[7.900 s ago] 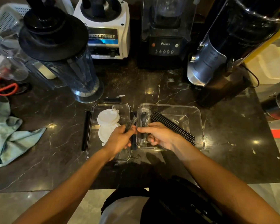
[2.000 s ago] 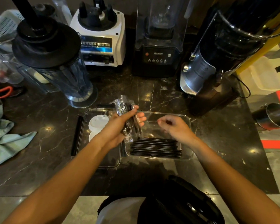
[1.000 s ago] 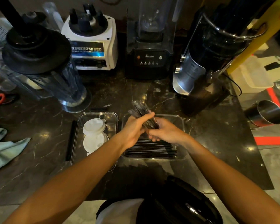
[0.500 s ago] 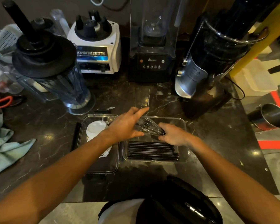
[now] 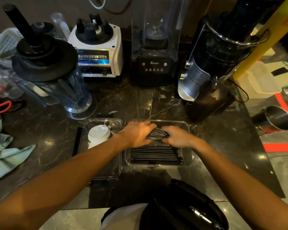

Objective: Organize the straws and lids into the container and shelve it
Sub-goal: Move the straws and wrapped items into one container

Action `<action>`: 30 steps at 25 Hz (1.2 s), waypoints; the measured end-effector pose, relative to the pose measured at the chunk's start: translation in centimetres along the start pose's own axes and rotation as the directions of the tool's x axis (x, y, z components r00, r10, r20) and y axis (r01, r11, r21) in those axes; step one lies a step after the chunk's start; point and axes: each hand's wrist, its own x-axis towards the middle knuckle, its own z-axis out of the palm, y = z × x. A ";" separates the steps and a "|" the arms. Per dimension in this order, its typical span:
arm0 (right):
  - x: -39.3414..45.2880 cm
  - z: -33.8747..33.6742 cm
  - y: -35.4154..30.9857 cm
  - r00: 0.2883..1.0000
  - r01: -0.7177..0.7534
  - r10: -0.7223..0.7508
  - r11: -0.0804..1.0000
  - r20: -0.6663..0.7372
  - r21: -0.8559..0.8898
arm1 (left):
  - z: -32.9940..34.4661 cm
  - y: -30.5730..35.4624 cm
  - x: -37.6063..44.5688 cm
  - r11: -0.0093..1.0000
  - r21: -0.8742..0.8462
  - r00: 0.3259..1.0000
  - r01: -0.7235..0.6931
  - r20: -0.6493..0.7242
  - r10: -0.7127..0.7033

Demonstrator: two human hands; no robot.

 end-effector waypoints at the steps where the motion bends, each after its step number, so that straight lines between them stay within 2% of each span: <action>1: 0.1 0.3 0.1 1.000 -0.012 0.012 1.000 0.003 -0.014 | 0.5 0.2 0.3 0.999 0.046 1.000 0.021 0.018 -0.022; 5: 0.7 2.0 0.5 1.000 -0.017 0.019 0.994 0.014 -0.108 | 2.6 0.9 1.2 0.979 0.184 0.989 0.084 0.107 -0.105; 9: 1.3 2.7 0.8 1.000 -0.022 0.021 0.995 -0.014 -0.094 | 3.3 0.9 1.7 0.972 0.177 0.982 0.153 0.087 -0.170; 14: 2.2 3.9 1.0 0.993 -0.067 0.043 0.974 -0.115 -0.218 | 3.9 0.9 2.0 0.963 0.174 0.968 0.207 0.105 -0.227; 20: 1.6 3.6 1.2 0.991 -0.043 0.012 0.970 -0.130 -0.240 | 4.7 0.1 1.6 0.951 0.191 0.962 0.243 0.081 -0.262; 24: -0.2 3.3 2.0 0.963 -0.039 -0.035 0.963 -0.268 -0.265 | 4.5 -0.1 1.6 0.957 0.160 0.967 0.241 0.043 -0.250; 26: -0.4 3.1 2.2 0.968 -0.076 0.002 0.956 -0.252 -0.283 | 4.1 -0.2 1.6 0.963 0.122 0.969 0.242 0.025 -0.247; 30: 0.1 3.4 1.9 0.979 -0.108 0.056 0.959 -0.196 -0.263 | 3.6 -0.1 1.1 0.960 0.140 0.961 0.243 0.097 -0.257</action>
